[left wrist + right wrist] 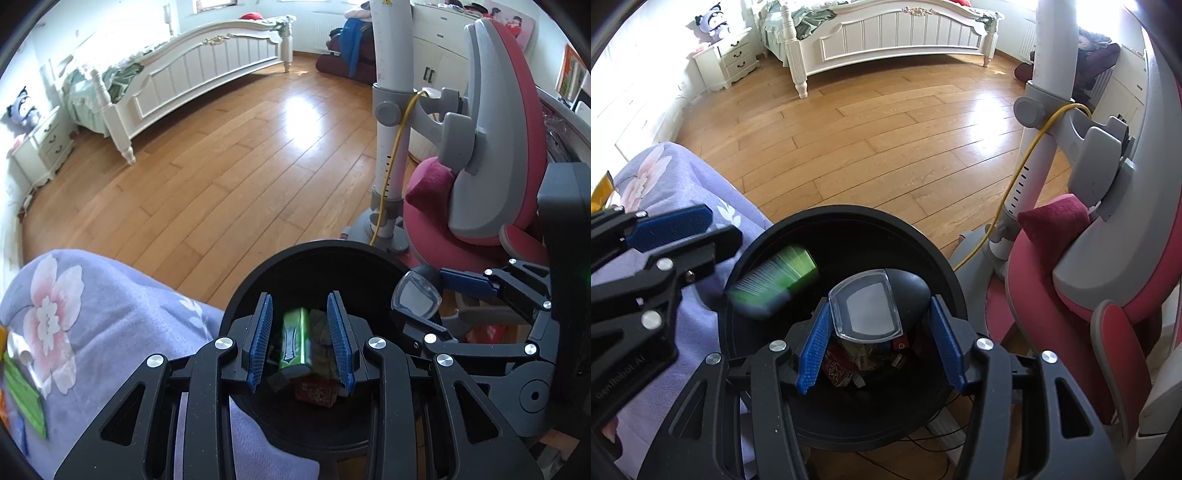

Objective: Collect trash
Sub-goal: 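Open both grippers to drop the gum box and lid into the bin, then move both open grippers back over the table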

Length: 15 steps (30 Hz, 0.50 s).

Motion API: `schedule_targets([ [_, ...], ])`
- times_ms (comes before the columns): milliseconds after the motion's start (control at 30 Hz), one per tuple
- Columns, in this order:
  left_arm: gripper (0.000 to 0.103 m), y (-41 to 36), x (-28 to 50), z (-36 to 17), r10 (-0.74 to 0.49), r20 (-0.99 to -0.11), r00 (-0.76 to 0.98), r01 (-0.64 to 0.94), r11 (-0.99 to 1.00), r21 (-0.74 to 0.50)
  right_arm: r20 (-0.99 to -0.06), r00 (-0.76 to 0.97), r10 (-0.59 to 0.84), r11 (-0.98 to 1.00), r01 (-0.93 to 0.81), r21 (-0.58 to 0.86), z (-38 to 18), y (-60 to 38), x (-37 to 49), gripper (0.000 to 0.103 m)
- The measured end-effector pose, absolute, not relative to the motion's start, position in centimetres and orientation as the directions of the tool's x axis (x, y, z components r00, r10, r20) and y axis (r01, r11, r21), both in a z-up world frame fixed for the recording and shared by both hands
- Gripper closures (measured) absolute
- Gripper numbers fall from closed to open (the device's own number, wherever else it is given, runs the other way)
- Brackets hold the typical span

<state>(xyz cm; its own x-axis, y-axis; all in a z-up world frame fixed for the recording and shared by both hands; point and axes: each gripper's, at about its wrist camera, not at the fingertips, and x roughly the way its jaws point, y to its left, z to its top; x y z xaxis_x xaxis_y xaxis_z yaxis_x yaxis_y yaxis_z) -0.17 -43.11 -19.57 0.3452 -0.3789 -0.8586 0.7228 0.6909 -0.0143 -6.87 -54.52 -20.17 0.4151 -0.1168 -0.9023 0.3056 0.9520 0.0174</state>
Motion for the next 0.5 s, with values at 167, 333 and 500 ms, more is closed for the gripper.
schedule_targets([
  [167,0.069,-43.28,-0.12,-19.35,-0.380,-0.857,0.348,0.720,0.694,-0.015,-0.903,0.410,-0.130,0.948,0.317,0.008,-20.20,-54.72,-7.00,0.038],
  [333,0.057,-43.30,-0.18,-19.17,-0.378,-0.855,0.355,0.711,0.703,-0.016,-0.899,0.415,-0.140,0.947,0.321,0.001,-19.93,-54.78,-7.11,0.030],
  [500,0.057,-42.92,-0.20,-18.87,-0.383,-0.852,0.355,0.707,0.707,-0.023,-0.899,0.417,-0.137,0.949,0.314,0.001,-19.94,-54.64,-7.05,0.030],
])
